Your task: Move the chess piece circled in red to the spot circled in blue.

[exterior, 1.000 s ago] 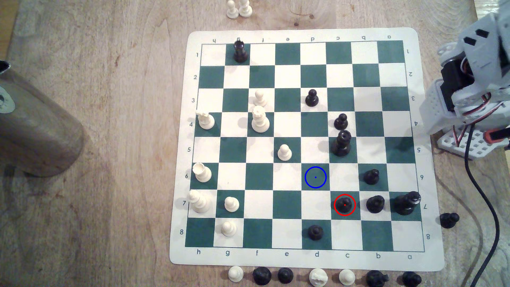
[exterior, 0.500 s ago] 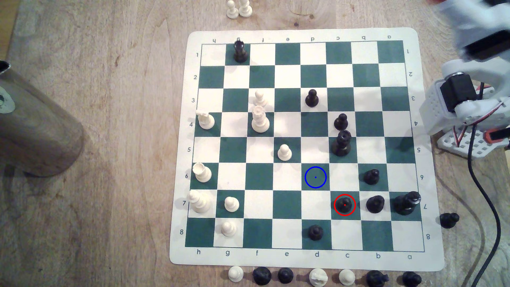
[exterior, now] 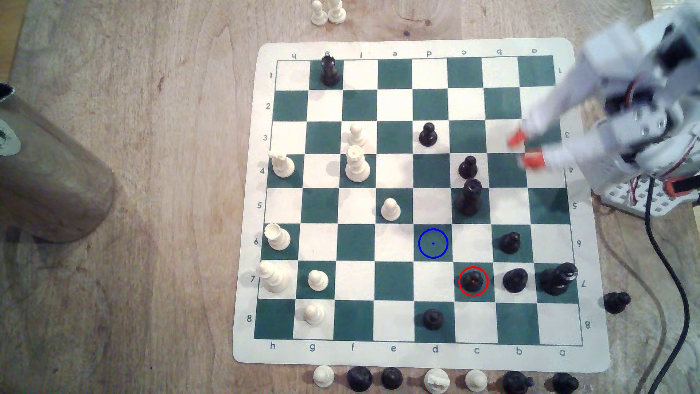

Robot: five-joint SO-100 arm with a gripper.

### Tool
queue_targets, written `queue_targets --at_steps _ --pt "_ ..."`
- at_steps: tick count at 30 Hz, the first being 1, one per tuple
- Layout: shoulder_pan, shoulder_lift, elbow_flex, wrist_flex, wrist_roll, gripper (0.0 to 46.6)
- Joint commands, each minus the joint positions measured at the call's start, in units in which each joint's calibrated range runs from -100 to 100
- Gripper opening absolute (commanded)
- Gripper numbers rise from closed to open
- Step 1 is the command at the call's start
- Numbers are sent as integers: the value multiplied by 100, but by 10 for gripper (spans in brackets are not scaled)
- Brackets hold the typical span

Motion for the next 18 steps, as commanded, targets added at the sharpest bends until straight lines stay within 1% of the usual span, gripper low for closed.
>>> queue_targets --at_steps 1,2,6,10,14,15,18 --pt "-569 584 -178 255 -29 139" --pt "-717 754 -52 280 -44 150" --pt "-936 1263 112 223 -122 154" --pt "-1046 2036 184 -121 -171 141" --pt "-1288 2732 193 -490 -327 128" --pt "-1273 3046 266 -801 -371 117" --pt "-1187 3436 465 -1284 -396 115"
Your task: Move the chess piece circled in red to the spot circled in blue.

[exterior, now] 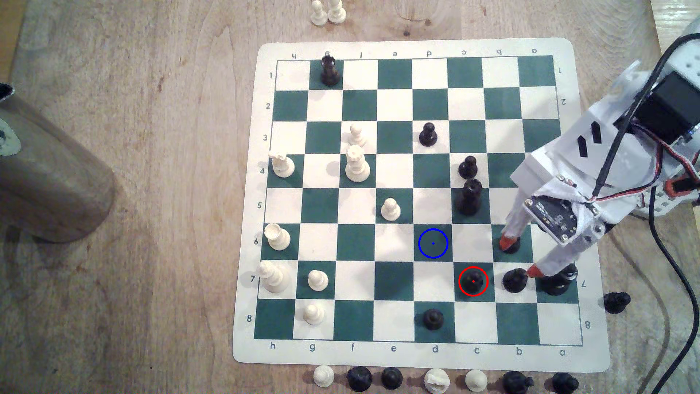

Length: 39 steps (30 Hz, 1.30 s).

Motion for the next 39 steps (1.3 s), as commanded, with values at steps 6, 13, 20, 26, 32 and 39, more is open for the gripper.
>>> queue_targets --at_steps 6,13,20,26,32,39 --pt "84 1165 204 -1325 -151 140" --pt "84 1768 285 -1554 -151 121" --pt "170 2379 349 -1972 -151 128" --pt "248 2667 448 -2259 -112 131" --pt "280 2863 503 -2422 -107 128" --pt "295 3151 457 -2619 -107 115"
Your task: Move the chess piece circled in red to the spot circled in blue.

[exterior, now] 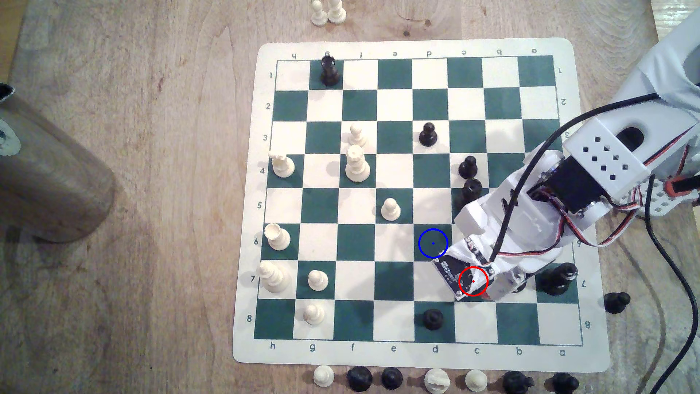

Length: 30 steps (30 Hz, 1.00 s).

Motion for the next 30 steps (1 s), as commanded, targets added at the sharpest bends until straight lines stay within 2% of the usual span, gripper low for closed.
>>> queue_targets --at_steps 1,17,19,23,30 --pt "15 35 -148 -93 10 111" --pt "101 111 -166 -208 5 94" --pt "101 111 -166 -208 5 81" --pt "93 86 -130 -200 -5 5" --pt "-40 -110 -175 -20 -68 4"
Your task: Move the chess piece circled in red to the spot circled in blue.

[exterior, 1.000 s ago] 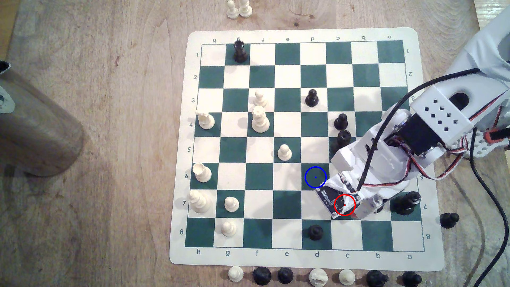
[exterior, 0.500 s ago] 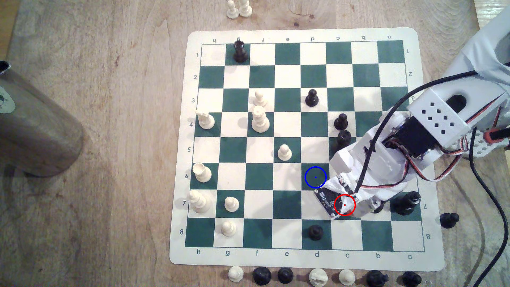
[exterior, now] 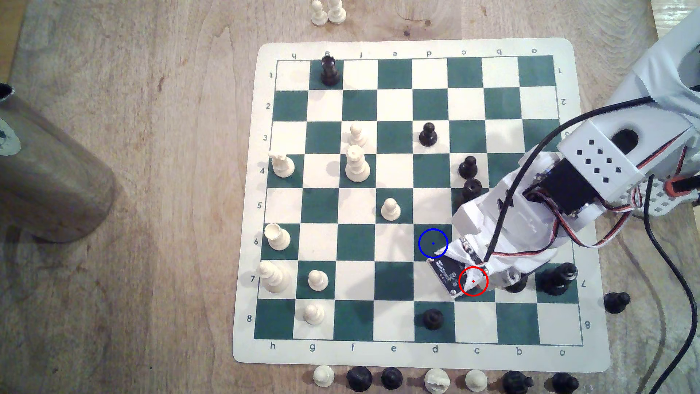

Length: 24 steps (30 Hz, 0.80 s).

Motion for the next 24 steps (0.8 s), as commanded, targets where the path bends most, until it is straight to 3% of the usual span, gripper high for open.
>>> queue_targets --at_steps 1,6,14,24 --pt "-138 -337 -194 181 -88 4" --pt "-240 -914 -475 681 -190 4" --pt "81 -1636 -1073 1451 -205 4" --pt "738 -1067 -1209 1123 -215 4"
